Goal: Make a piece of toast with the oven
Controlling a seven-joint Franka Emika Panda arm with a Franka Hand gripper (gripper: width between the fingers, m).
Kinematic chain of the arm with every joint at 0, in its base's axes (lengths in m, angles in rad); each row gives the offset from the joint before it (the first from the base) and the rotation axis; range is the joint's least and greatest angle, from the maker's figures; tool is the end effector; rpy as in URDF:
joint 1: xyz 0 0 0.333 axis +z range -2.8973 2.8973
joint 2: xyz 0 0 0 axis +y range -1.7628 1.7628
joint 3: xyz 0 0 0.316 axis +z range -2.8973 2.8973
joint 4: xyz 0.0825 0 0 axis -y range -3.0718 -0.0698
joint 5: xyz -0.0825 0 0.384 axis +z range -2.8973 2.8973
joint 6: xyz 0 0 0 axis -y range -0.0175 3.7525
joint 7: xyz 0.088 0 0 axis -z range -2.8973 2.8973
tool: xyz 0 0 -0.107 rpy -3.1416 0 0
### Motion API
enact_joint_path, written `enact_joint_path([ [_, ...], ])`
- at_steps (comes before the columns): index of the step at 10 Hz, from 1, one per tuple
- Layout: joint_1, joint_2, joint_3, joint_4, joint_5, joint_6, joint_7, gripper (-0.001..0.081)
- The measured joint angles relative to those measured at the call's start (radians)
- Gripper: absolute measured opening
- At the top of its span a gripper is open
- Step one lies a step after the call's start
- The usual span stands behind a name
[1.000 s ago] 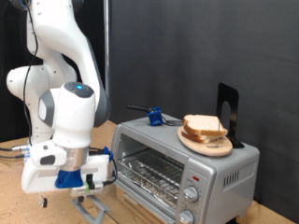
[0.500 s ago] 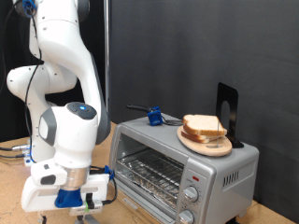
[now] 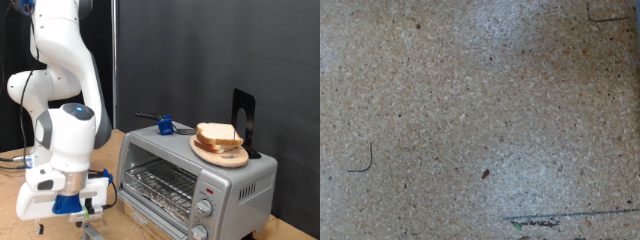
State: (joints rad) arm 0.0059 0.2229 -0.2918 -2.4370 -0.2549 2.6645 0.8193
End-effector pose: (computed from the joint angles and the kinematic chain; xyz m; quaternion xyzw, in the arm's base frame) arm 0.4711 -0.1350 0.2181 0.9028 -0.4204 0.0273 0.0865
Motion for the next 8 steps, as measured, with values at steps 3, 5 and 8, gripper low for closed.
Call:
enact_joint_path([
  [3, -0.034, -0.022, 0.075, -0.007, 0.217, 0.024, -0.239, 0.0808],
  [5, -0.068, -0.119, 0.141, -0.036, 0.496, -0.021, -0.565, 0.0808],
  [8, -0.073, -0.270, 0.139, -0.067, 0.837, -0.149, -0.841, 0.0808],
])
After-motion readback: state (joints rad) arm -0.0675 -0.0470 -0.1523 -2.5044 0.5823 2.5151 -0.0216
